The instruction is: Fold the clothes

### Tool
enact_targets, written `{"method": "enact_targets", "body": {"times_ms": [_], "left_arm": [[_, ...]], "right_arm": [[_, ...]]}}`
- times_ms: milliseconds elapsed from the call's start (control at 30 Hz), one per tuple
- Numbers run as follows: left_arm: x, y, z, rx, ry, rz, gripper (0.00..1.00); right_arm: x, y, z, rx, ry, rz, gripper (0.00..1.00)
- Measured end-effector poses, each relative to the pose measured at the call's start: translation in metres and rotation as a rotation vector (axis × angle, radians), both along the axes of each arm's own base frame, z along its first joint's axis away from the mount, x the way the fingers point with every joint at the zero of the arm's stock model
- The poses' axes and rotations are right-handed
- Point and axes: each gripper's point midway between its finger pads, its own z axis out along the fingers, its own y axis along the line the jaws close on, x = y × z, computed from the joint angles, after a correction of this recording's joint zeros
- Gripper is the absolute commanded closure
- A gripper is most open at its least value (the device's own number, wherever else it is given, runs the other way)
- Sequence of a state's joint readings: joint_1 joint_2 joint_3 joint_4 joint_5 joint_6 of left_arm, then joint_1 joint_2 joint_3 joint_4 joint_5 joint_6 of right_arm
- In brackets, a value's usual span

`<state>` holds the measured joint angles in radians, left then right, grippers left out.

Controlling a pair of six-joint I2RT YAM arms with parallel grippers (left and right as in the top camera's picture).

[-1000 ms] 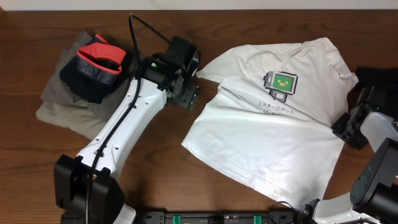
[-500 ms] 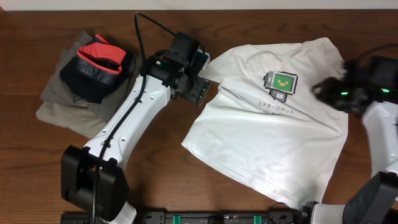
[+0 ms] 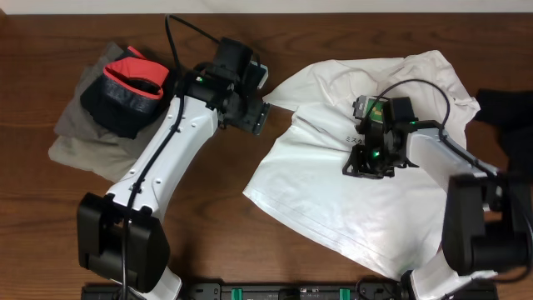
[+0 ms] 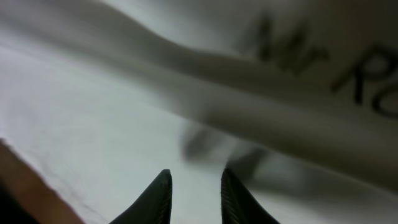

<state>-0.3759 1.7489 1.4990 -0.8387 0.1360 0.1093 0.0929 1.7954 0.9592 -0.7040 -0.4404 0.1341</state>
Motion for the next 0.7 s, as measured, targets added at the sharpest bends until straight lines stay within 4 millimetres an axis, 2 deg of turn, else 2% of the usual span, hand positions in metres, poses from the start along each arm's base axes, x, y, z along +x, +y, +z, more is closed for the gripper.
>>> {"method": "enact_targets", "body": {"times_ms": [133, 200, 267, 367, 467, 500, 567, 700], "left_arm": [[0.002, 0.006, 0.0, 0.001, 0.001, 0.015, 0.22], [0.003, 0.009, 0.0, 0.0, 0.001, 0.022, 0.18], [0.004, 0.011, 0.0, 0.001, 0.0, 0.026, 0.17], [0.007, 0.01, 0.001, -0.003, -0.011, 0.026, 0.16], [0.012, 0.006, 0.004, -0.025, -0.033, 0.02, 0.16], [0.014, 0.003, 0.006, -0.039, -0.043, 0.014, 0.16], [0.02, -0.006, 0.01, -0.081, -0.069, -0.009, 0.16], [0.03, -0.027, 0.011, -0.176, -0.092, -0.069, 0.16]], "right_arm": [[-0.012, -0.012, -0.004, -0.075, 0.106, -0.095, 0.75], [-0.023, -0.028, -0.005, -0.17, 0.17, -0.14, 0.75], [-0.033, -0.05, -0.006, -0.294, 0.214, -0.18, 0.76], [-0.046, -0.097, -0.006, -0.505, 0.255, -0.239, 0.76], [-0.047, -0.135, -0.004, -0.654, 0.251, -0.286, 0.76], [-0.046, -0.142, -0.003, -0.681, 0.25, -0.291, 0.77], [-0.044, -0.151, -0.002, -0.712, 0.251, -0.281, 0.78], [-0.028, -0.15, 0.009, -0.698, 0.227, -0.235, 0.77]]}}
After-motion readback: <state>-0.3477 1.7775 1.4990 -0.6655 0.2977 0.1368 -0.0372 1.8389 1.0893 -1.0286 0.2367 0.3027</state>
